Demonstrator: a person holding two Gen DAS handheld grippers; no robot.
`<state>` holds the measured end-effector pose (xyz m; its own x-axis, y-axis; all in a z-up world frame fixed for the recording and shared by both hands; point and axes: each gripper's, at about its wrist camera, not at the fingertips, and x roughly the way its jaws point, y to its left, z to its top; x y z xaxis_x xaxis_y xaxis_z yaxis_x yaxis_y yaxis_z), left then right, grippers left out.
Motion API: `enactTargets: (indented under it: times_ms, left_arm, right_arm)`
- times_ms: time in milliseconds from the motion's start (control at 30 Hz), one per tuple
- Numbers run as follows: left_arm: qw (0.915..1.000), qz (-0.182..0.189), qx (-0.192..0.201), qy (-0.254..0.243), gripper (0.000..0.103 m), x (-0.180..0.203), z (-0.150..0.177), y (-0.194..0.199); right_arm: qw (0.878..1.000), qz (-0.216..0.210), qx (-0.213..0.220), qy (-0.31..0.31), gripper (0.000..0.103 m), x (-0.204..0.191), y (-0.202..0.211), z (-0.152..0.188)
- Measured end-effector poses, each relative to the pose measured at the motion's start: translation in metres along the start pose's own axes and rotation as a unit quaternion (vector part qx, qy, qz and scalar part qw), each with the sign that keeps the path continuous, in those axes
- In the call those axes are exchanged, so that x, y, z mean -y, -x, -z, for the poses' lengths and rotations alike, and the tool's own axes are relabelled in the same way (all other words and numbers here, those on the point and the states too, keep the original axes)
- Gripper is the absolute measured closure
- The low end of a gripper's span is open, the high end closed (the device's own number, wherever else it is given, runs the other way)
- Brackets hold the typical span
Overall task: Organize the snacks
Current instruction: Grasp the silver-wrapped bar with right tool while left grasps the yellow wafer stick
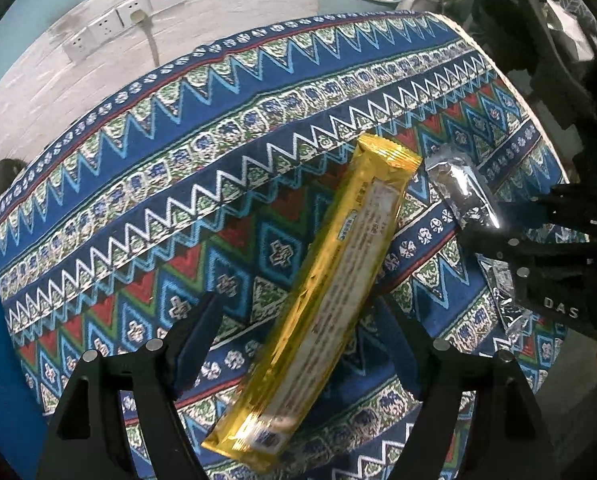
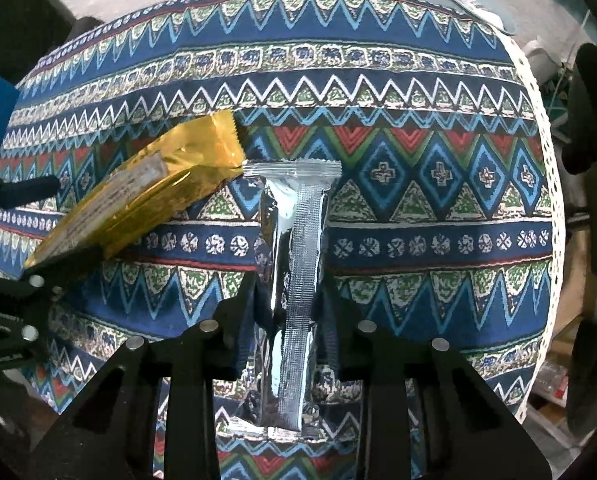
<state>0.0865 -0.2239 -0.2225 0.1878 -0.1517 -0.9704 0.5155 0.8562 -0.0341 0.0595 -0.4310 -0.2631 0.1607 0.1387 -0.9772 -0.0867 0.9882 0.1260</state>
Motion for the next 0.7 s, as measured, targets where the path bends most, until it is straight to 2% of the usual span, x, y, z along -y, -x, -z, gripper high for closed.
enactTargets:
  times_ms: [67, 100, 167, 200, 233, 300, 333, 367, 400, 433, 467, 500, 533, 700]
  left_arm:
    - [1.0000, -0.006, -0.001, -0.005, 0.024, 0.005, -0.001, -0.006]
    - [1.0000, -0.008, -0.001, -0.005, 0.024, 0.006, -0.002, -0.009]
    - [1.0000, -0.007, 0.001, -0.003, 0.024, 0.006, -0.002, -0.012]
    - [1.0000, -0.007, 0.003, -0.002, 0.025, 0.007, -0.003, -0.014]
    - [1.0000, -0.007, 0.004, -0.001, 0.031, 0.009, -0.006, -0.020]
    - [1.0000, 0.000, 0.010, -0.002, 0.041, 0.011, -0.006, -0.020]
    - [0.9999, 0.004, 0.013, -0.004, 0.055, 0.007, 0.000, -0.020]
    - [0.9998, 0.006, 0.015, -0.007, 0.062, 0.008, 0.000, -0.019]
    - [0.9998, 0.003, 0.015, -0.011, 0.065, 0.011, 0.000, -0.018]
    - [0.9997, -0.002, 0.018, -0.016, 0.068, 0.013, 0.000, -0.018]
    - [0.9996, -0.004, 0.021, -0.019, 0.070, 0.014, 0.000, -0.017]
    - [0.9995, -0.005, 0.023, -0.020, 0.072, 0.015, 0.001, -0.017]
    - [0.9995, -0.007, 0.024, -0.020, 0.073, 0.015, 0.002, -0.016]
    - [0.9994, -0.013, 0.029, -0.015, 0.074, 0.013, 0.009, -0.010]
  right_arm:
    - [1.000, -0.007, 0.004, -0.004, 0.071, 0.007, 0.001, 0.000]
    - [1.000, -0.012, 0.005, -0.006, 0.067, -0.007, -0.004, 0.001]
    - [0.999, -0.031, 0.009, -0.011, 0.048, -0.003, -0.002, 0.007]
    - [0.999, -0.032, 0.009, -0.008, 0.044, -0.005, -0.003, 0.007]
    - [1.000, -0.021, 0.009, 0.006, 0.039, -0.008, -0.005, 0.007]
    - [1.000, 0.001, 0.009, 0.024, 0.038, -0.016, -0.005, 0.010]
    - [0.999, 0.008, 0.010, 0.030, 0.035, -0.018, -0.007, 0.011]
    - [0.999, 0.016, 0.014, 0.034, 0.035, -0.018, -0.007, 0.011]
    - [0.999, 0.020, 0.015, 0.035, 0.036, -0.020, -0.006, 0.013]
    - [0.999, 0.029, 0.019, 0.036, 0.042, -0.019, -0.005, 0.013]
    - [0.998, 0.041, 0.022, 0.036, 0.054, -0.018, -0.004, 0.014]
    - [0.998, 0.044, 0.026, 0.034, 0.060, -0.017, -0.002, 0.016]
    - [0.998, 0.043, 0.027, 0.030, 0.074, -0.012, -0.001, 0.016]
    - [0.999, 0.027, 0.025, 0.027, 0.075, 0.003, 0.003, 0.007]
